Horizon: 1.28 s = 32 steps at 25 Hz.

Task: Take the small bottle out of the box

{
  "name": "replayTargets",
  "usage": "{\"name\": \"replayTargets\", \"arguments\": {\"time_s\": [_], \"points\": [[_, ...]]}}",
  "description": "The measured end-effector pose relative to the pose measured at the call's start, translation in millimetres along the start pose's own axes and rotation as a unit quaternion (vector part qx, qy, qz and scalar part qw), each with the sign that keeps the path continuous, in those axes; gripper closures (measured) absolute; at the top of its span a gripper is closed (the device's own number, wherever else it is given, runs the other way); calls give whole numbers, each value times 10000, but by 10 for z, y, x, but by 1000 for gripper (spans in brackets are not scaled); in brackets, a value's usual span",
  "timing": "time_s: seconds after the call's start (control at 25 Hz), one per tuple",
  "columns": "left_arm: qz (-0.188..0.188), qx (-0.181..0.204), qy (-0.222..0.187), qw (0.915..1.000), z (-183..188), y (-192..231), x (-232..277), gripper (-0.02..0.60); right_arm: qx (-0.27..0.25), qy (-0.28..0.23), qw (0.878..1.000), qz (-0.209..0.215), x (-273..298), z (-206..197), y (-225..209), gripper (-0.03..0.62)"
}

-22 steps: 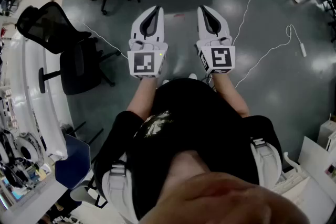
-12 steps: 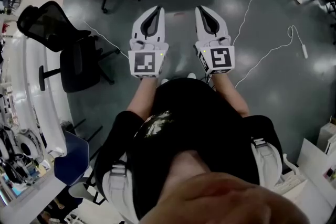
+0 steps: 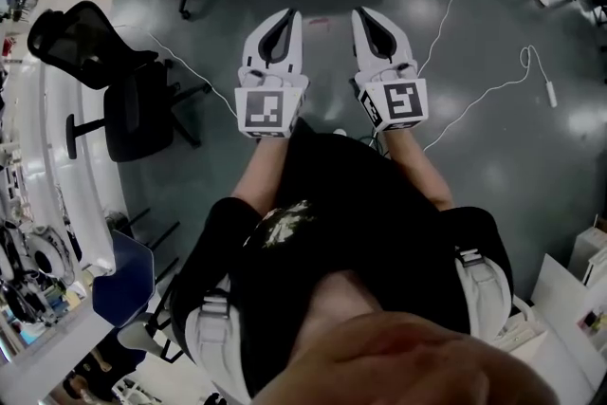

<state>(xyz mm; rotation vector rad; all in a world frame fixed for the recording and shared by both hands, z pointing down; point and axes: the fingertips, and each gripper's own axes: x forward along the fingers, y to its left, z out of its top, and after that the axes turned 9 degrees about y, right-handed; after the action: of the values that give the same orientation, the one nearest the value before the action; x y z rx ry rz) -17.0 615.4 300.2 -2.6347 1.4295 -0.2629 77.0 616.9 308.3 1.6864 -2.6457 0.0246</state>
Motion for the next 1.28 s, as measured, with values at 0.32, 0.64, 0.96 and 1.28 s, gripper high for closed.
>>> {"name": "replayTargets", "arguments": {"time_s": [0.32,0.64,0.96,1.28], "points": [[193,-85,138,9997,70,-29,164,571,-54,-16,10000,-18,73,-1,-183,600],[3,142,-69,9999,-88,210,445,571,-83,7,9998,-195,344,-95,-261,600],[85,-223,-172,9996,-2,562,754,571,-200,-41,9996,-213,821,46,-369,600],[153,-55,-212,9996,-60,1060,1013,571,-285,-56,9995,-145,1399,110,-342,600]]}}
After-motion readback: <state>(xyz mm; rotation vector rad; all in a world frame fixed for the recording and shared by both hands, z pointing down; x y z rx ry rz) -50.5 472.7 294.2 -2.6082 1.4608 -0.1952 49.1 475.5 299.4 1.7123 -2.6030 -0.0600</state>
